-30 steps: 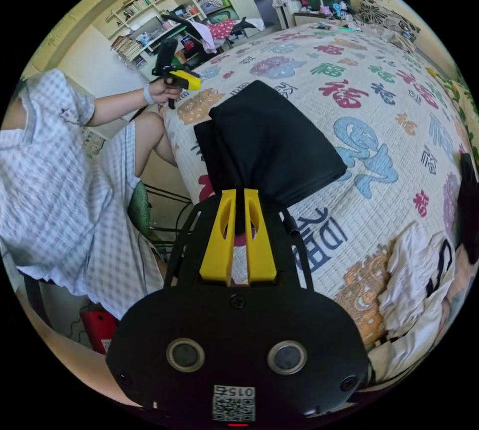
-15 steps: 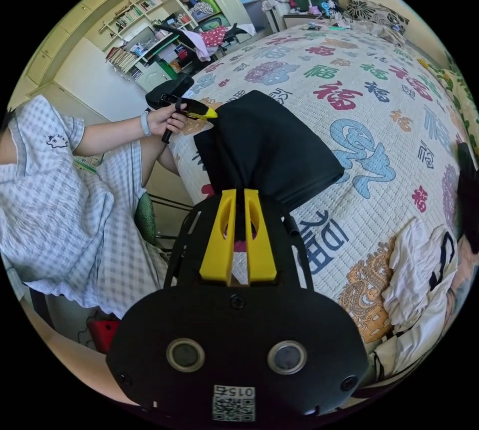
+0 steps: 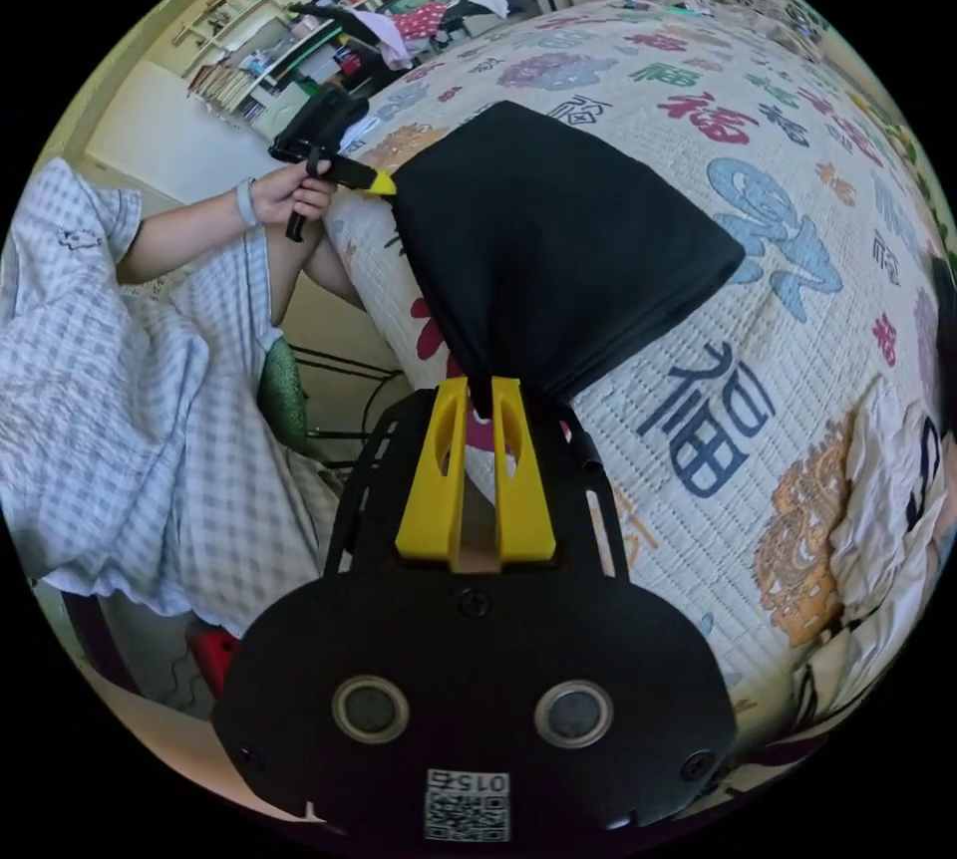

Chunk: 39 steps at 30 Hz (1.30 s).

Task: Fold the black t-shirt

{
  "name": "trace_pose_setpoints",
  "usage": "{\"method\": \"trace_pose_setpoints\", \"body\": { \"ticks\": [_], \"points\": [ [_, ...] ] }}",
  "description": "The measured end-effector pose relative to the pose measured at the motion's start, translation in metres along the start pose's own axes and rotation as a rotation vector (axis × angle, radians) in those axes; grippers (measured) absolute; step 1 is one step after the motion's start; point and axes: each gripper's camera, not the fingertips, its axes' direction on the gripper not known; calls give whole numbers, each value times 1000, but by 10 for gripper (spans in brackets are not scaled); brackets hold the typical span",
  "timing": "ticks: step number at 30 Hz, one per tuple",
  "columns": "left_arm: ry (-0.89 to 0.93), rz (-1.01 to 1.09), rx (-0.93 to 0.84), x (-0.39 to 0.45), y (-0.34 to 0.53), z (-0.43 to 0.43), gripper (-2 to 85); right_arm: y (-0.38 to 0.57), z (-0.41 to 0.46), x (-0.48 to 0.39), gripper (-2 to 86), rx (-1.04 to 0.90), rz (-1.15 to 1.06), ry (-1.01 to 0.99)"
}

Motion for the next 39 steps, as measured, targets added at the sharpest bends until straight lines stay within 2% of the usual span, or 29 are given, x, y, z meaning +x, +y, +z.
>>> {"method": "trace_pose_setpoints", "body": {
  "ticks": [3, 7, 9, 12, 14, 15, 19, 23, 25, 29, 31, 34, 37, 39],
  "points": [
    [-78, 56, -8, 24, 2, -14, 58, 13, -9, 6, 64, 11, 83, -14],
    [-132, 163, 52, 64, -11, -20, 62, 15, -33, 5, 48, 190, 150, 12],
    [-125, 222, 26, 83, -25, -1, 61, 3, -31, 5, 28, 227, 137, 9],
    [-185, 251, -113, 89, -32, 35, 50, -24, -1, 11, 2, 129, 130, -10],
    [-206, 250, -113, 85, -26, 40, 31, -33, 34, 21, -3, -25, 146, 5],
    [-206, 245, -124, 81, -21, 38, 19, -31, 40, 23, -4, -39, 149, 14],
    [-221, 211, -142, 69, -3, 31, 2, -16, 50, 44, -6, 43, 251, -60],
    [-250, 213, -174, 74, -1, 21, 1, -10, 48, 60, -8, 40, 295, -97],
    [-285, 224, -199, 79, -3, 10, 6, -4, 36, 70, -8, 106, 330, -131],
    [-218, 253, -43, 95, -19, -30, 49, 1, -2, 95, -7, 333, 375, -126],
    [-211, 278, 1, 102, -33, -34, 57, -9, -4, 105, -6, 376, 379, -107],
    [-216, 289, -23, 102, -57, -23, 46, -37, 15, 123, -6, 346, 397, -104],
    [-273, 252, -94, 82, -68, -14, 14, -51, 41, 142, -6, 227, 429, -61],
    [-210, 207, -79, 58, -63, -30, 0, -43, 47, 157, -6, 225, 470, -65]
  ]
}}
